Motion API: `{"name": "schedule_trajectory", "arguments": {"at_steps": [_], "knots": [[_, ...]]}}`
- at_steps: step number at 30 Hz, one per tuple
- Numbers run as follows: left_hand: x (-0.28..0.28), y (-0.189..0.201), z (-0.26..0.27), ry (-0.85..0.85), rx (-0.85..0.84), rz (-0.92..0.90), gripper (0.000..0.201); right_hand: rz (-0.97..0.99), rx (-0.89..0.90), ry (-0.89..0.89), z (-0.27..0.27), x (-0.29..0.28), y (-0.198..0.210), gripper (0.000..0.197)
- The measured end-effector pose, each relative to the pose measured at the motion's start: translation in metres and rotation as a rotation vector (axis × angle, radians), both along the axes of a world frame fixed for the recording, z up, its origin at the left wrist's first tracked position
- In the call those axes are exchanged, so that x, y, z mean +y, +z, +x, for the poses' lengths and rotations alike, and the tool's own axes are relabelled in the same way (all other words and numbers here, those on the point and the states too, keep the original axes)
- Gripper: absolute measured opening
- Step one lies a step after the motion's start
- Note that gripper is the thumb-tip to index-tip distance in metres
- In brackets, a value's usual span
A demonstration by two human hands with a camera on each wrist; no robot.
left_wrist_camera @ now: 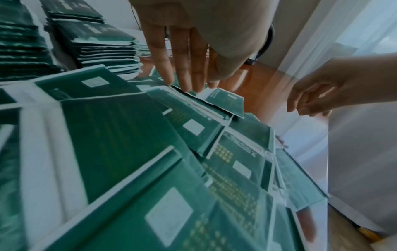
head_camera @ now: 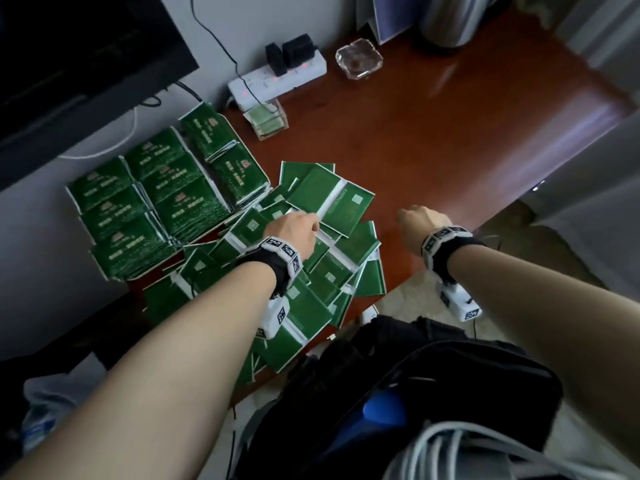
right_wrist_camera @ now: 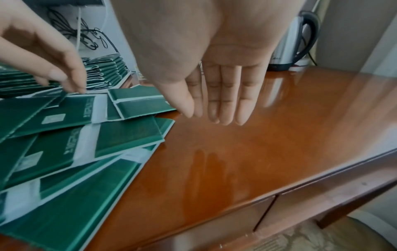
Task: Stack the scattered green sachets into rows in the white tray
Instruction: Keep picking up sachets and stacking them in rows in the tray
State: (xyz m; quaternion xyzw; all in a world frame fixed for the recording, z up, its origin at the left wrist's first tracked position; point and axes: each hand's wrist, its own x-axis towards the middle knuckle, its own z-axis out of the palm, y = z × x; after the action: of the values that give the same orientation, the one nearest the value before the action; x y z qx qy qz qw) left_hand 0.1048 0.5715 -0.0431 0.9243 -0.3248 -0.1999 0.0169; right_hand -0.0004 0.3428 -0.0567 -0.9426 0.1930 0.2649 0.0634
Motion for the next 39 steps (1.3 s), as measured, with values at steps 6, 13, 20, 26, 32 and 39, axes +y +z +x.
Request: {"name": "schedule_trajectory", "arguments": {"at_steps": [6,13,20,26,32,39], "knots": [[-0.042,-0.021,-0.008,-0.046,-0.005,0.005,0.041,0.146,-0.014,0.012,0.017,-0.015,-0.018,0.025],[-0.066,-0.049,-0.020,0.032,0.048,0.109,0.074,0.211,0.085,0.087,0.028,0.012,-0.040,0.056],[-0.073,-0.069,-0.033,0.076,-0.093,0.080,0.065,0.245,0.040,-0.012,0.025,0.023,-0.059,0.059],[-0.072,-0.064,-0.024,0.106,-0.112,-0.055,0.034,0.291,0.039,-0.011,0.028,0.020,-0.060,0.044],[-0.069,-0.048,-0.004,0.175,-0.061,-0.146,0.012,0.298,0.097,-0.003,0.035,-0.006,-0.055,0.042],[-0.105,-0.053,-0.006,0.274,-0.071,-0.122,0.010,0.210,0.162,0.024,0.042,-0.099,-0.047,0.031]]}}
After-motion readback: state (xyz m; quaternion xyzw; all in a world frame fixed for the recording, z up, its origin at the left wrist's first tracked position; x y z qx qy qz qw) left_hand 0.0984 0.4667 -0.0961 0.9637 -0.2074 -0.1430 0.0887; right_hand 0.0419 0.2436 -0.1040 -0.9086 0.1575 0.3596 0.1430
